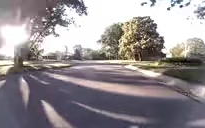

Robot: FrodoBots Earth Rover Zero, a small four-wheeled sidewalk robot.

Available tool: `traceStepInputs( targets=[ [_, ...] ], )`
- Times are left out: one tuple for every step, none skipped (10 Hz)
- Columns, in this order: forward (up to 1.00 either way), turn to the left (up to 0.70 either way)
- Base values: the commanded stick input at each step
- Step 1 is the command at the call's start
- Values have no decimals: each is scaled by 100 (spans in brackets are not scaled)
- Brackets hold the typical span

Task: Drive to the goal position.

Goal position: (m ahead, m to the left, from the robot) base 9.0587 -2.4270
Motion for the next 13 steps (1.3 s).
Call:
traceStepInputs(
  targets=[
    [100, 0],
    [100, 0],
    [100, 0],
    [100, 0],
    [100, 0],
    [100, 0],
    [100, 0],
    [100, 0],
    [100, 0],
    [100, 0],
    [100, 0],
    [100, 0],
    [100, 0]
  ],
)
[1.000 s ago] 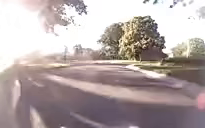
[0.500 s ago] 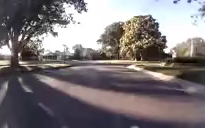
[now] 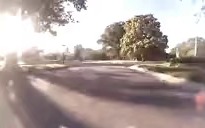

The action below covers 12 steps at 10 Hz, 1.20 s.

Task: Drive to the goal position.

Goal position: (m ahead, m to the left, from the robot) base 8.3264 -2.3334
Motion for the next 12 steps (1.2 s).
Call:
traceStepInputs(
  targets=[
    [100, 0],
    [100, 0],
    [100, 0],
    [100, 0],
    [100, 0],
    [100, 0],
    [100, 0],
    [100, 0],
    [100, 0],
    [100, 0],
    [100, 0],
    [100, 0]
  ],
)
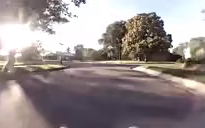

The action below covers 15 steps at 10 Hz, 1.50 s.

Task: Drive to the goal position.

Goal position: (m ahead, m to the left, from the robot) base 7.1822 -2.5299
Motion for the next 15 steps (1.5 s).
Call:
traceStepInputs(
  targets=[
    [100, 0],
    [100, 0],
    [100, 0],
    [100, 0],
    [100, 0],
    [100, 0],
    [100, 0],
    [100, 0],
    [100, 0],
    [100, 0],
    [100, 0],
    [100, 0],
    [100, 0],
    [100, 0],
    [100, 0]
  ],
)
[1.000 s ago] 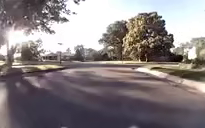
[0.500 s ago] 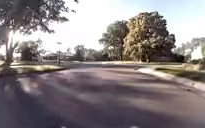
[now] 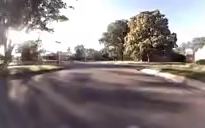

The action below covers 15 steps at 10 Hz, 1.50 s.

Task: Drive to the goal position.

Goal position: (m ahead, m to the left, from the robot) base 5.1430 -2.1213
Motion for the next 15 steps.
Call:
traceStepInputs(
  targets=[
    [100, 0],
    [100, 0],
    [100, 0],
    [100, 0],
    [100, 0],
    [100, 0],
    [100, 0],
    [100, 0],
    [100, 0],
    [100, 0],
    [100, 0],
    [100, 0],
    [100, 0],
    [100, -9],
    [100, -40]
  ],
)
